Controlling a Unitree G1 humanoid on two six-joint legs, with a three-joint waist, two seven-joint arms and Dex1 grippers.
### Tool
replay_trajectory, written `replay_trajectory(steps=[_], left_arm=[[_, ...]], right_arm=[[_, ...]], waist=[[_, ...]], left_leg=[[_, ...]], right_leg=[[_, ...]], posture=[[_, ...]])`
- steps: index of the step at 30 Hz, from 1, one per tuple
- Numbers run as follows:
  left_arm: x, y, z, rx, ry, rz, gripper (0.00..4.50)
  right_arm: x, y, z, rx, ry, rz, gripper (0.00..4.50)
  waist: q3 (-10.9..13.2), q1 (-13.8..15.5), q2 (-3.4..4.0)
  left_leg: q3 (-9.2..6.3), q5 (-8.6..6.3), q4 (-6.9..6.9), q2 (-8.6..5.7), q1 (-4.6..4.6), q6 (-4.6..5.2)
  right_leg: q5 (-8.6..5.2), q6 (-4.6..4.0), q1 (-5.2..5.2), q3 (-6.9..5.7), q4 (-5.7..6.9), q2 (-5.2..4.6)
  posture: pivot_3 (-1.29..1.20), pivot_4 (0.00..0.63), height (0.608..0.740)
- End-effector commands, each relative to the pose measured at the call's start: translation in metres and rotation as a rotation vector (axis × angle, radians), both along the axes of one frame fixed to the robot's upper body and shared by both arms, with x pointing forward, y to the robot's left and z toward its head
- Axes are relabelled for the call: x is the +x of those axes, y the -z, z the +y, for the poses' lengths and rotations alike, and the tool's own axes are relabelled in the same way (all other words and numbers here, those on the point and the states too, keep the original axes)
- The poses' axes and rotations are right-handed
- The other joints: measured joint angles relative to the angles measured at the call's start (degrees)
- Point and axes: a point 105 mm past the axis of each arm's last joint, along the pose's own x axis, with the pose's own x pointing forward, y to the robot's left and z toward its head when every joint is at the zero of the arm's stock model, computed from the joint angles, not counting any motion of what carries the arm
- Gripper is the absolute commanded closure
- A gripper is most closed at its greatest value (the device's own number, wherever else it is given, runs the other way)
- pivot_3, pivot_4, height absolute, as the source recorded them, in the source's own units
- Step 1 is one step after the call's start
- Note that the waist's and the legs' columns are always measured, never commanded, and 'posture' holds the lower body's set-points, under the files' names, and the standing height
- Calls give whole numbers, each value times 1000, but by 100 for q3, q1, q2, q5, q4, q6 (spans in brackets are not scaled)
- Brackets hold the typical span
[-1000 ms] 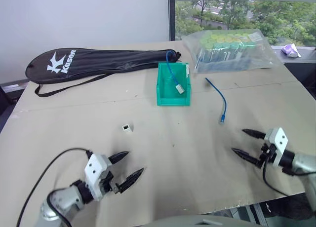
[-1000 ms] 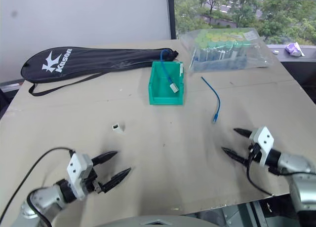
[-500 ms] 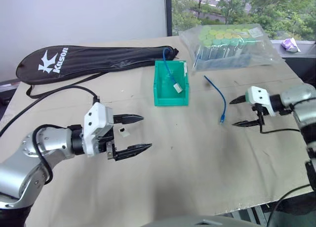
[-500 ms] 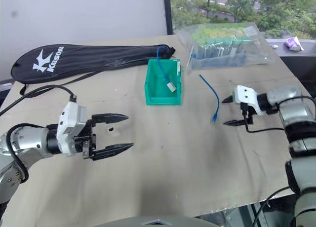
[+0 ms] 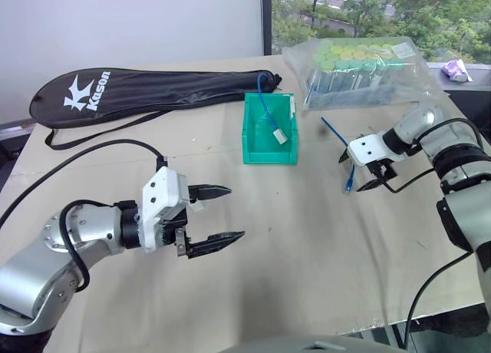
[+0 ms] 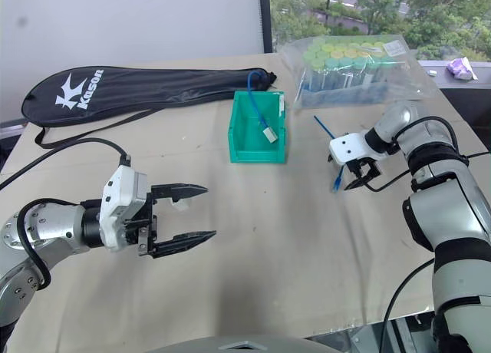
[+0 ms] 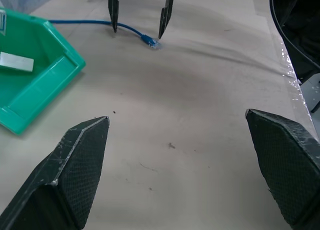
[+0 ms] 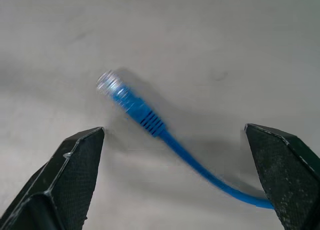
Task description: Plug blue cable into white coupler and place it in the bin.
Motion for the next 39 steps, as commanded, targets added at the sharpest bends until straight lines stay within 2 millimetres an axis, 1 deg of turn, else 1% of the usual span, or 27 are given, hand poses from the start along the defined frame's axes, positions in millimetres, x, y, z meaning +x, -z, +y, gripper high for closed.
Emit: replay_trajectory(steps=[1, 3, 5, 7, 12, 13, 14, 18, 21, 23, 25, 27, 29, 33, 36, 39], left_arm=[[-3, -7, -3, -1, -1, -41, 0], [-4, -7, -3, -5, -8, -45, 0], [-5, -6, -3, -6, -12, -46, 0], [-5, -6, -3, -8, -18, -47, 0], [-6, -7, -2, -12, -27, -50, 0], [-6, -7, -2, -13, -27, -51, 0], [-6, -7, -2, -14, -28, -52, 0], [-6, -7, -2, -16, -27, -50, 0], [-5, -6, -2, -19, -19, -47, 0], [-5, -6, -2, -19, -13, -46, 0], [-4, -5, -2, -19, -11, -45, 0], [-4, -5, -1, -19, -9, -44, 0], [-3, -4, 1, -17, -14, -41, 0], [0, -2, 9, -9, -56, -39, 0], [4, 0, 22, -2, -120, -36, 0], [3, 9, 38, 57, -158, -14, 0]], right_arm=[[-1, -6, 1, -55, -46, 1, 48], [0, -5, 5, -54, -48, 5, 48], [1, -3, 8, -52, -52, 3, 579], [1, -2, 11, -54, -62, 0, 1300], [1, -1, 15, -53, -70, 5, 3766], [1, -1, 15, -52, -70, 7, 4029], [1, -1, 15, -51, -69, 7, 4414], [-1, -1, 17, -7, -52, 42, 4414], [-3, -1, 19, 39, -28, 75, 4414], [-3, 0, 23, 95, 10, 100, 4414], [-2, 0, 30, 177, 50, 129, 4414], [-2, -1, 39, 275, 96, 167, 4414], [-4, 2, 46, 343, 124, 206, 4414], [-15, 9, 66, 476, 167, 296, 4414], [-29, 13, 94, 606, 240, 355, 4414], [-42, 19, 116, 659, 305, 358, 4414]], waist=[[0, -4, 0], [0, -5, 0], [0, -7, 0], [-3, -24, -6], [-8, -164, -13], [-7, -168, -13], [-7, -165, -13], [-6, -149, -12], [-1, -149, -3], [-1, -141, -3], [-1, -138, -3], [-1, -138, -3], [0, -132, -2], [-1, -105, -2], [-1, -98, -2], [-1, -111, -1]], left_leg=[[0, 0, 0, 0, 1, 0], [0, 1, 0, 0, 1, -2], [-2, 1, 0, 0, 2, -2], [-1, 2, 0, 0, 4, -4], [10, 9, 12, 1, 18, -15], [16, 13, 12, 2, 22, -20], [18, 16, 12, 4, 25, -23], [4, 19, 13, 8, 27, -25], [-4, 21, 10, 14, 24, -29], [-7, 24, 10, 16, 20, -35], [-9, 34, 9, 16, 16, -54], [-8, 34, 4, 17, 13, -54], [-12, 33, 1, 18, 8, -53], [-27, 33, -2, 19, 4, -53], [-33, 29, -3, 22, 3, -46], [-30, 20, -3, 23, 6, -30]], right_leg=[[0, 0, 0, 0, 1, 0], [0, 0, 0, 1, 2, 0], [0, -1, 0, 0, 4, 0], [1, -1, 1, 1, 4, 0], [8, -21, 11, 16, 6, 2], [9, -34, 11, 24, 7, 8], [14, -42, 11, 27, 9, 12], [29, -62, 11, 17, 15, 37], [37, -53, 8, 11, 18, 46], [40, -48, 6, 8, 16, 45], [40, -47, 6, 5, 12, 41], [41, -45, 3, 6, 8, 37], [42, -43, 0, 5, 6, 32], [42, -43, 0, 3, 6, 30], [42, -42, 0, -2, 9, 32], [42, -43, -3, -13, 14, 37]], posture=[[0, 150, 740], [0, 150, 740], [0, 150, 740], [0, 150, 740], [0, 150, 740], [0, 150, 740], [0, 150, 740], [0, 150, 740], [0, 150, 740], [0, 150, 740], [0, 150, 740], [0, 150, 740], [0, 150, 740], [0, 150, 740], [0, 150, 740], [0, 150, 740]])
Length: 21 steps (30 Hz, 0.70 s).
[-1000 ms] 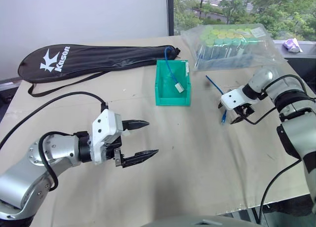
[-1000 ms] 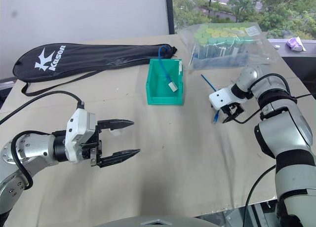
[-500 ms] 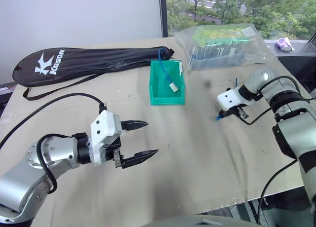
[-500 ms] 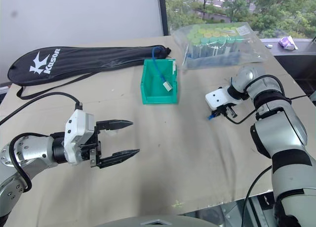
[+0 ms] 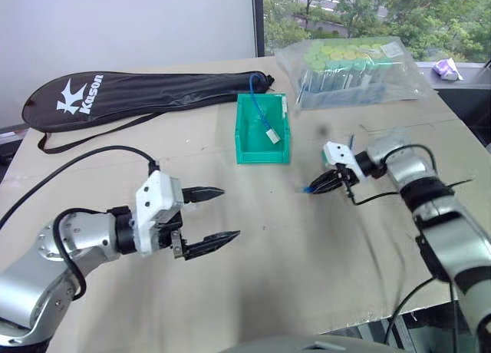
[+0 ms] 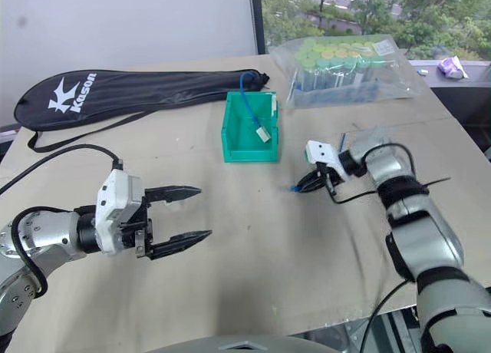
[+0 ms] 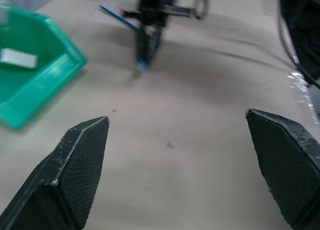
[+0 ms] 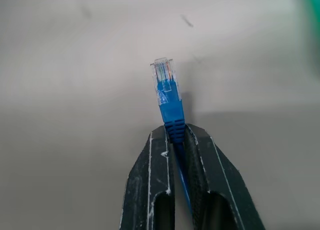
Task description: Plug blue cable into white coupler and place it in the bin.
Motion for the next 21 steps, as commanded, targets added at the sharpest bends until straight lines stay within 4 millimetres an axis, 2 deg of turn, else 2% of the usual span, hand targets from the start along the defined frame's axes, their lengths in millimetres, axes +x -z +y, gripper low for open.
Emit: replay_trajectory(steps=[1, 4, 8, 10, 12, 14, 16, 19, 21], left_arm=[[-1, 1, 18, 62, -35, -17, 0], [-2, 4, 30, 90, -47, -9, 0], [1, 4, 33, 103, -31, -8, 0], [2, 5, 31, 105, -10, -5, 0], [6, 5, 28, 109, 20, -1, 0], [11, 5, 23, 118, 57, 0, 0], [15, 5, 18, 128, 85, 6, 0], [27, 11, 5, 176, 103, 8, 0], [35, 13, -2, 205, 96, -2, 0]], right_arm=[[-10, -13, 26, 69, 59, -27, 4414], [-18, -5, 44, 74, 116, -7, 4414], [-21, 2, 57, 37, 129, -47, 4414], [-22, 0, 62, 46, 133, -58, 3764], [-21, -9, 64, 74, 140, -79, 2867], [-17, -23, 57, 115, 172, -125, 2325], [-19, -36, 49, 154, 192, -142, 1479], [-41, -65, 27, 314, 187, -146, 1479], [-53, -72, 15, 395, 225, -117, 1479]], waist=[[0, 6, 1], [-1, 18, -1], [-2, 32, -2], [-6, 30, -10], [-7, 19, -11], [-4, 40, -8], [-5, 46, -9], [-5, 134, -10], [-7, 157, -14]], left_leg=[[1, 0, 0, -2, 2, 0], [0, 0, 0, -8, 1, 0], [1, 0, 1, -14, 0, -1], [2, 0, 1, -15, 0, -1], [1, 1, 2, -14, 1, -1], [1, 1, 2, -14, 1, -1], [-3, 2, 2, -15, -3, -3], [-7, 1, 3, -17, -6, -2], [-15, 0, 2, -17, -12, 0]], right_leg=[[0, 0, 0, -1, 2, 0], [-1, 0, 1, -5, 0, 2], [-3, -2, 2, -5, -2, 4], [-3, -2, 2, -4, -4, 2], [-3, -2, 3, -4, -4, 5], [-2, 1, 3, -5, -3, 6], [-1, 1, 2, -9, -3, 7], [-1, 2, 2, -10, -5, 5], [-4, 6, 2, -16, -9, 5]], posture=[[0, 150, 740], [0, 150, 740], [0, 150, 740], [0, 150, 740], [0, 150, 740], [0, 150, 740], [0, 150, 740], [0, 150, 740], [0, 150, 740]])
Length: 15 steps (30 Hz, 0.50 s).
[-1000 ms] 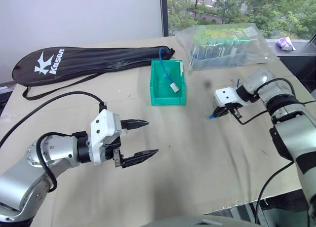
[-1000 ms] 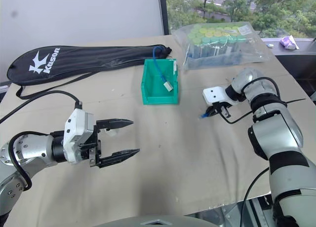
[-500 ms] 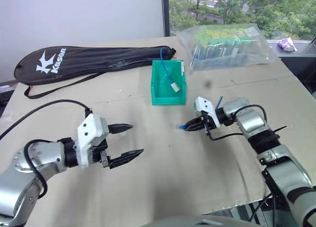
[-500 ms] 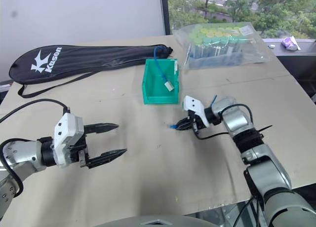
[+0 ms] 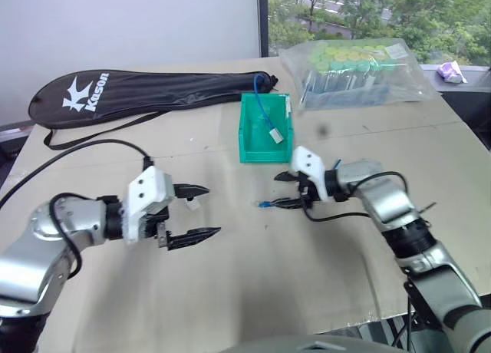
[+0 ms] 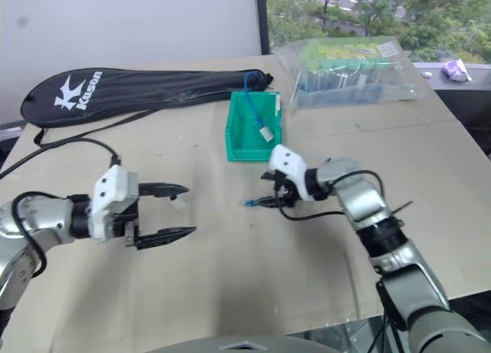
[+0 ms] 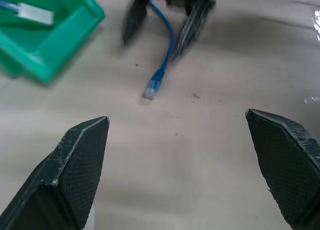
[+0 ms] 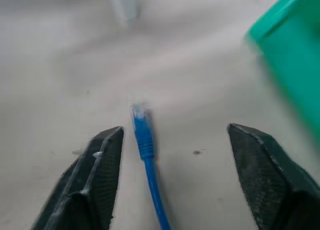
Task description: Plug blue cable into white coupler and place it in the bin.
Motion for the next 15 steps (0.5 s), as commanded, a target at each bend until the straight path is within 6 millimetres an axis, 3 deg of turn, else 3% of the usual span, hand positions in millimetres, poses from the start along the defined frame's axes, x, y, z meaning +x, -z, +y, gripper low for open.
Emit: replay_trajectory(steps=[1, 5, 9, 12, 15], left_arm=[[13, 4, -13, 70, 4, -30, 0], [30, 14, -31, 144, 40, -36, 0], [40, 36, -40, 280, 123, -7, 0], [52, 44, -45, 295, 120, -18, 0], [60, 54, -48, 318, 118, -22, 0]], right_arm=[[-27, -27, -16, 190, 12, -1, 1479], [-52, -4, -43, 273, 141, 12, 1479], [-72, 32, -68, 276, 319, 41, 1479], [-80, 42, -69, 247, 331, -1, 1479], [-81, 39, -65, 283, 344, -23, 1479]], waist=[[-2, 7, -4], [4, -14, -7], [-5, 24, -29], [2, -17, -18], [3, -62, -38]], left_leg=[[-1, -1, -1, 0, -3, 1], [3, -3, -3, -5, -8, 5], [23, -3, 0, -7, 11, 7], [37, -3, 2, -3, 18, 7], [46, -2, 21, 4, 27, 8]], right_leg=[[-1, 1, 0, -2, -1, 1], [-4, 6, 2, -3, -4, 0], [-8, 12, 7, 39, 5, 5], [-17, 20, 20, 30, 5, 16], [-25, 28, 20, 63, 11, 26]], posture=[[0, 150, 740], [0, 150, 740], [0, 150, 740], [0, 150, 740], [0, 150, 740]])
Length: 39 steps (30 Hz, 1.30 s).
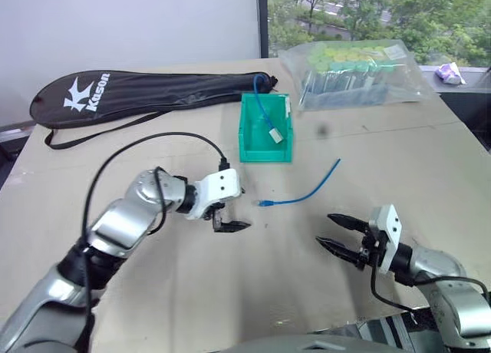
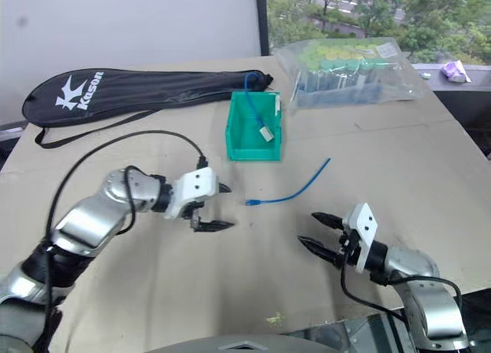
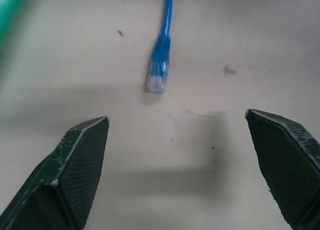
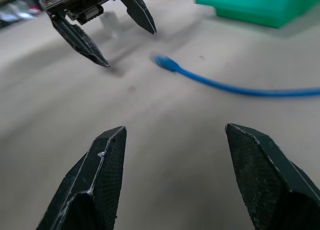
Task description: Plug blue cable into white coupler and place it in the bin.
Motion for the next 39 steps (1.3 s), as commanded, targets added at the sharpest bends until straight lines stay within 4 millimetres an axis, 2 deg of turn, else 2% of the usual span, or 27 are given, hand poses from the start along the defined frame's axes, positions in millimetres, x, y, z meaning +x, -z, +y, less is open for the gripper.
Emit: replay_trajectory(steps=[1, 8, 11, 16, 18, 19, 20, 21, 26, 29, 34, 39], left_arm=[[11, 2, 0, 31, 4, -45, 0], [20, 7, -11, -2, -7, -32, 0], [21, 7, -12, -7, -7, -38, 878], [21, 6, -17, -27, 2, -39, 3327], [21, 6, -17, -27, 3, -36, 4234], [20, 7, -17, -26, 4, -33, 4500], [20, 7, -17, -26, 6, -30, 4500], [19, 7, -17, -26, 8, -29, 4500], [17, 6, -19, -52, 15, -18, 4500], [19, -3, -22, -131, -6, 0, 4500], [10, -33, -38, -392, -20, 144, 4500], [-10, -59, -52, -575, 23, 323, 4500]], right_arm=[[0, -16, 8, 26, -6, -101, 1479], [-4, -10, 11, 8, -12, -101, 1479], [-5, -12, 12, 14, -28, -99, 1408], [-7, -13, 13, 15, -60, -81, 1408], [-8, -12, 12, 7, -72, -66, 891], [-8, -11, 12, 2, -76, -63, 640], [-8, -11, 12, 0, -77, -60, 131], [-8, -11, 11, -1, -77, -58, 29], [-5, -12, 9, 0, -64, -55, 29], [-7, -17, 13, 64, -65, -10, 29], [-7, -36, 24, 306, -69, 135, 29], [-4, -53, 35, 463, -129, 230, 29]], waist=[[0, -5, -3], [-3, 102, -7], [-4, 106, -8], [-4, 101, -9], [-4, 100, -8], [-4, 99, -8], [-5, 99, -9], [-5, 99, -9], [-5, 93, -9], [-4, 94, -9], [-4, 84, -9], [-4, 52, -9]], left_leg=[[1, 0, 1, 1, 1, 0], [4, 0, 5, -4, -4, 0], [0, 0, 5, -5, -3, 1], [0, 0, 5, -5, -2, 1], [0, 0, 5, -5, -3, 1], [1, 0, 5, -5, -3, 1], [0, 0, 5, -5, -3, 1], [0, 0, 5, -5, -3, 1], [-2, 0, 5, -5, -3, 1], [-3, 0, 5, -5, -3, 1], [-21, 0, 9, -2, -8, 1], [-22, 0, 9, -2, -7, 2]], right_leg=[[0, -1, 0, 6, 1, 3], [18, -11, 0, 1, 0, 1], [20, -9, 1, 7, -1, 0], [19, -9, 1, 8, 0, 1], [20, -9, 1, 7, 0, 1], [20, -9, 1, 6, 0, 1], [20, -9, 1, 7, 0, 1], [20, -9, 1, 7, 0, 1], [20, -8, 1, 7, 0, 1], [20, -8, 1, 8, 0, 1], [21, -9, 0, -1, 1, 0], [21, -8, 1, -1, 2, -1]], posture=[[0, 150, 740], [0, 150, 740], [0, 150, 740], [0, 150, 740], [0, 150, 740], [0, 150, 740], [0, 150, 740], [0, 150, 740], [0, 150, 740], [0, 150, 740], [0, 150, 740], [0, 150, 740]])
